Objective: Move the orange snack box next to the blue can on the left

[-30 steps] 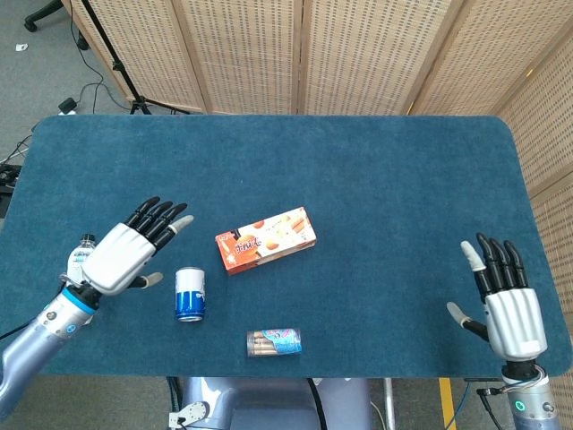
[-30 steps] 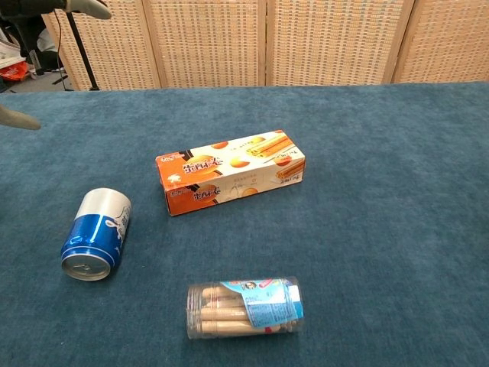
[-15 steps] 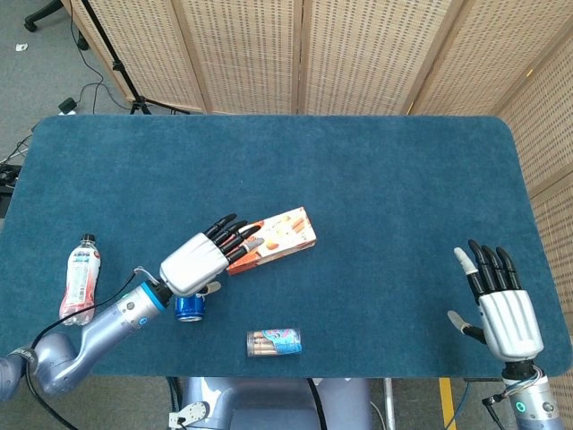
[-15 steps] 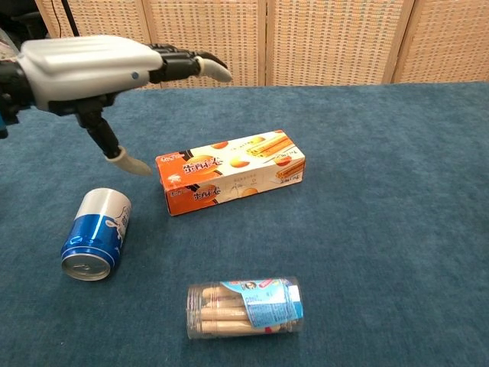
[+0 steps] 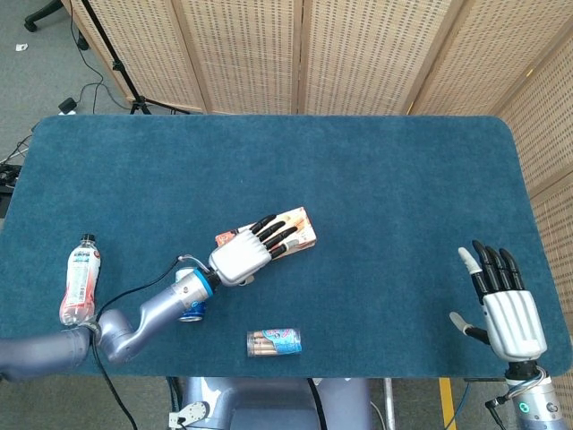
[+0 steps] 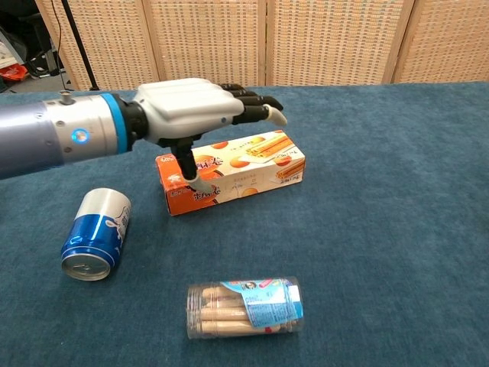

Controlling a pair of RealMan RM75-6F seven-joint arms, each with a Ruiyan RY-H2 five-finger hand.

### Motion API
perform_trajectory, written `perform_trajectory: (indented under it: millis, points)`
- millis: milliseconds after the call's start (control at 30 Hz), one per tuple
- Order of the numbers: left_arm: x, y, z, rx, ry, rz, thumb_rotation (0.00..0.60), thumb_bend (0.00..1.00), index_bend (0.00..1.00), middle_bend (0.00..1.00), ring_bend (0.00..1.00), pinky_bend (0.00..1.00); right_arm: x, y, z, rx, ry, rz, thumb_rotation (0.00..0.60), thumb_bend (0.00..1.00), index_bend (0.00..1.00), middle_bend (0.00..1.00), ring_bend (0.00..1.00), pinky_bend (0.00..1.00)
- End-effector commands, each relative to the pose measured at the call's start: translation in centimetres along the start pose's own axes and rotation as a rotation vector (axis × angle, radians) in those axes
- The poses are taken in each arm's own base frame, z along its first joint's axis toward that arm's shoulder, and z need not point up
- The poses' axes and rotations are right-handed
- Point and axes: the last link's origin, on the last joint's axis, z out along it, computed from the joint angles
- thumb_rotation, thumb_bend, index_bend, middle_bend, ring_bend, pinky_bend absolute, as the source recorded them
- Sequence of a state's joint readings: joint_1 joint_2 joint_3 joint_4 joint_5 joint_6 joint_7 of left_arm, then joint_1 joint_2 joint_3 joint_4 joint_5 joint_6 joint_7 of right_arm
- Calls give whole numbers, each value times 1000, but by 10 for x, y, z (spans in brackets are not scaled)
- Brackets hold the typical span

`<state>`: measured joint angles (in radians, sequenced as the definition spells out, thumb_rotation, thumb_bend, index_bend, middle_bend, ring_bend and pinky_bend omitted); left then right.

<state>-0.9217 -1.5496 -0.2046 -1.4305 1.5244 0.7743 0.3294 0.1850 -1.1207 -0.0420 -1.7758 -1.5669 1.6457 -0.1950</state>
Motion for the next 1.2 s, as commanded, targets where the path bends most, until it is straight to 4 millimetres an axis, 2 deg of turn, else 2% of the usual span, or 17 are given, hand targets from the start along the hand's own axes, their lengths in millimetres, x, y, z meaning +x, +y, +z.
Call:
perform_trajectory:
  millis: [33, 167, 500, 667, 1033, 1200]
  points:
    - [-6, 8, 22, -14, -16, 35, 600, 5, 122, 0, 0, 0, 1, 1, 0, -4, 2, 2, 600, 0, 0, 0, 0, 0]
    - [-13, 10, 36, -4, -25, 42, 600, 8, 127, 0, 0, 0, 2, 2, 0, -12, 3, 8, 600, 0, 0, 0, 0, 0]
    - [-19, -2, 68, 63, -48, 60, 600, 9, 129, 0, 0, 0, 5, 4, 0, -20, 7, 30, 600, 0, 0, 0, 0, 0]
    - [-24, -13, 69, 99, -61, 64, 600, 12, 130, 0, 0, 0, 5, 5, 0, -22, 7, 37, 600, 0, 0, 0, 0, 0]
    - [-28, -57, 58, 217, -67, 43, 600, 15, 131, 0, 0, 0, 5, 4, 0, -23, 4, 47, 600, 0, 0, 0, 0, 0]
    - [-32, -70, 59, 266, -79, 23, 600, 16, 132, 0, 0, 0, 4, 4, 1, -25, 5, 49, 600, 0, 0, 0, 0, 0]
